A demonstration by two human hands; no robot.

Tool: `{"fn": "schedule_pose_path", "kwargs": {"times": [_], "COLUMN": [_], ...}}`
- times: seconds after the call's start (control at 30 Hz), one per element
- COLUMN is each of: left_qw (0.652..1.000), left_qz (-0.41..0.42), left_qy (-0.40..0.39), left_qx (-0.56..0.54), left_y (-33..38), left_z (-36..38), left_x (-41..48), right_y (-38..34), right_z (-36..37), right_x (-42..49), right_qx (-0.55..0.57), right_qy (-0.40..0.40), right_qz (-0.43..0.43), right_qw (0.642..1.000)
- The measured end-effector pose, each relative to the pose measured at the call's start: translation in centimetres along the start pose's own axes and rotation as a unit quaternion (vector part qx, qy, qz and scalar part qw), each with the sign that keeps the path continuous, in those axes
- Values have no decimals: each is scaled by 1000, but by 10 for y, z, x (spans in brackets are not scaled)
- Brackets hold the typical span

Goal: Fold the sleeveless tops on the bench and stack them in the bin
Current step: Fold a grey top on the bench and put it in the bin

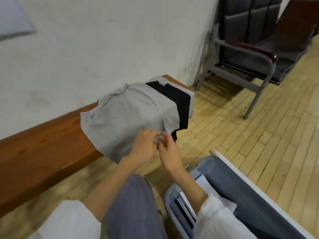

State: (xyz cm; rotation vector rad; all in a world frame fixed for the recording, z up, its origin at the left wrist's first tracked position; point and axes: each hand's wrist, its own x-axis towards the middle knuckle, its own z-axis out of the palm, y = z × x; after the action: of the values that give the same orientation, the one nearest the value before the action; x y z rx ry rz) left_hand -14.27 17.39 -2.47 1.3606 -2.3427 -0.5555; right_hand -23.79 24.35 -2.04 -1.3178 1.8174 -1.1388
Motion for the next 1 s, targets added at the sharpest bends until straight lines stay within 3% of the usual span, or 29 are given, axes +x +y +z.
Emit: {"fn": "schedule_pose_path", "kwargs": {"times": [0.1,0.27,0.4,0.57,0.77,0.9,1.0], "left_qw": [995,958,978,985,976,959,951], "left_qz": [-78,-226,-158,-140,-184,-205,-195], "left_qy": [54,126,135,43,8,-8,-27], "left_qx": [-43,-126,-34,85,114,197,237], "left_y": [-47,-114,-147,-167,-174,-192,-199], "left_z": [-35,-62,-67,-68,-62,-66,-75], "left_x": [-3,-26,-23,3,8,-4,-12], "right_y": [-32,-67,-75,-62,-84,-99,-101], "right_z": [40,106,144,172,175,191,204], "right_x": [17,42,61,81,83,78,73], "right_qx": [-3,-7,-109,-273,-420,-483,-489], "right_qy": [-56,-113,-129,-137,-136,-188,-222], "right_qz": [-10,-2,-64,-167,-174,-178,-167], "right_qw": [998,994,983,937,880,836,827]}}
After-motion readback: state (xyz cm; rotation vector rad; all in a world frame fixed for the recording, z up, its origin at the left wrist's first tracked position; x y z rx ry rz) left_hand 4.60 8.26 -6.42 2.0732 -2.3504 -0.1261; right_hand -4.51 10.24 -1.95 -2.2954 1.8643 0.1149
